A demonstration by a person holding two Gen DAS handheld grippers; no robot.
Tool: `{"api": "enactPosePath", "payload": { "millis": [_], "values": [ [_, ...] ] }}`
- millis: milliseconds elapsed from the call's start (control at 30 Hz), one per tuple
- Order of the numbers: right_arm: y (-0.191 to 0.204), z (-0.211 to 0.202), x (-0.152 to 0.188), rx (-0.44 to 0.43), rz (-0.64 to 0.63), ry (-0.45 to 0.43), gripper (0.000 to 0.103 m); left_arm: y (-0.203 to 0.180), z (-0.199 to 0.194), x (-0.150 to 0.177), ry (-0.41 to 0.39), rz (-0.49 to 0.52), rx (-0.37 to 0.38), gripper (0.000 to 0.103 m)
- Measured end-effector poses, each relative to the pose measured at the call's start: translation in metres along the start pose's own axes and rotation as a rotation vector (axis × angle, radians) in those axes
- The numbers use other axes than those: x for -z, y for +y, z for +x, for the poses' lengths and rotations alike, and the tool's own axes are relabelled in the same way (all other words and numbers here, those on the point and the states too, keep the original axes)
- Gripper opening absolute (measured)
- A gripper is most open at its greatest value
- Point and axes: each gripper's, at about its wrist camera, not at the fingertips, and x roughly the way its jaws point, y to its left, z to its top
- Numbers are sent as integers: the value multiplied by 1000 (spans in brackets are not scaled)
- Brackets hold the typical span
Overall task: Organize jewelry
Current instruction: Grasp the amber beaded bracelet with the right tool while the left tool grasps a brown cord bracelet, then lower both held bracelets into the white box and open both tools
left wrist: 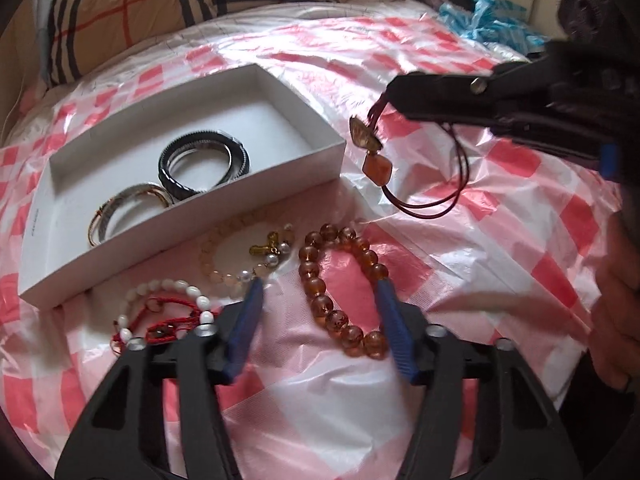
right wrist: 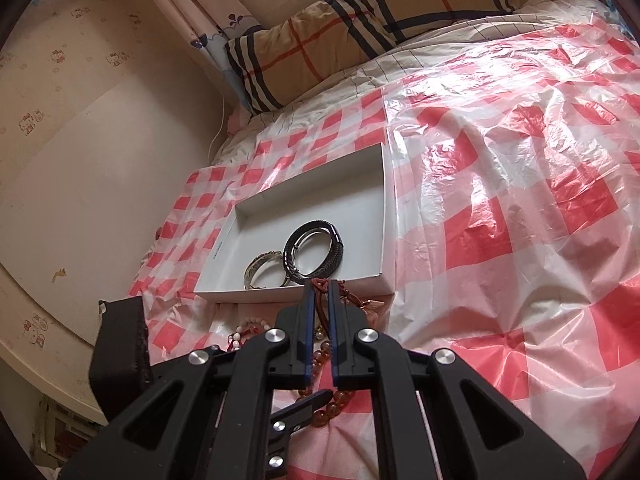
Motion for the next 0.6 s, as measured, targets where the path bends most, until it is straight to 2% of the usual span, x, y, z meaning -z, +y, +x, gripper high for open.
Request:
{"api": "enactPosePath", "payload": {
  "millis": [67, 100, 133, 300, 600],
  "values": [
    [0, 0, 0, -4, -1, 1, 7, -4, 6, 2, 16, 12, -26, 26],
    [0, -1, 0, -5, -2, 0, 7, -5, 6, 2, 23, 18, -23, 13],
    [0, -1, 0, -7, -3, -2, 7, -6, 6, 2, 31, 22, -14, 11],
    [0, -5, -2, -18, 0, -21, 7, 3, -11, 6, 17, -23, 95, 10],
    [3, -11, -4, -41, -10, -58, 7, 42, -59, 0, -144, -84, 139, 10]
  ]
}}
